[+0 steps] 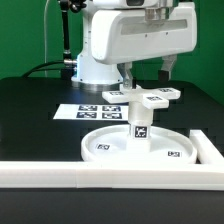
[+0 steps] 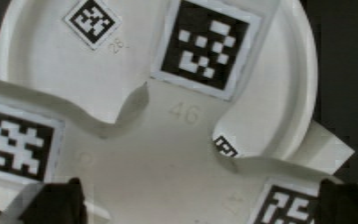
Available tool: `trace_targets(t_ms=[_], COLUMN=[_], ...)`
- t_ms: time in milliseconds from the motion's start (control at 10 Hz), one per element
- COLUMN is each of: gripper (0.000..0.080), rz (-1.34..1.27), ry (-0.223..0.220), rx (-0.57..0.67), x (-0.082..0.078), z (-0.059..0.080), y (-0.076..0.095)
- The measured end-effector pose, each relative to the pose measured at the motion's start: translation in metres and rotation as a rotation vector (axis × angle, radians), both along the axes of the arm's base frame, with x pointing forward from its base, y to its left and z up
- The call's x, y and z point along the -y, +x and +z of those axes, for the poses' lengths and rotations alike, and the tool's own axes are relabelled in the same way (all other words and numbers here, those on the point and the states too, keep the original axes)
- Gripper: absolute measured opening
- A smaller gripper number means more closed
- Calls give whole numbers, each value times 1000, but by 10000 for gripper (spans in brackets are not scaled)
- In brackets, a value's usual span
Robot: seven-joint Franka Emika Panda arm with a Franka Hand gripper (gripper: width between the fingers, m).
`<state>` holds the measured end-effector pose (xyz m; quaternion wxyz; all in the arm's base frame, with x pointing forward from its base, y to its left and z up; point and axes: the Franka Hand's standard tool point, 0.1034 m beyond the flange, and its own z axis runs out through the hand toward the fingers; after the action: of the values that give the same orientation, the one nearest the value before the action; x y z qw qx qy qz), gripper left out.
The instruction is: Assemble round table
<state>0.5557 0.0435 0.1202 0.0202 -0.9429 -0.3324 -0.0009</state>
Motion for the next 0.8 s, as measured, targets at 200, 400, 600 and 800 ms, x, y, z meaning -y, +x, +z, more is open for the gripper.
trace_targets(t_ms=[200,400,600,800], gripper=[649,649,649,649], rz=[167,295,289,288], ry=[-8,-30,-34,-36], rx=[14,19,22,14], x=[1,2,1,3], z=[-1,0,0,-5], y=[1,3,8,8])
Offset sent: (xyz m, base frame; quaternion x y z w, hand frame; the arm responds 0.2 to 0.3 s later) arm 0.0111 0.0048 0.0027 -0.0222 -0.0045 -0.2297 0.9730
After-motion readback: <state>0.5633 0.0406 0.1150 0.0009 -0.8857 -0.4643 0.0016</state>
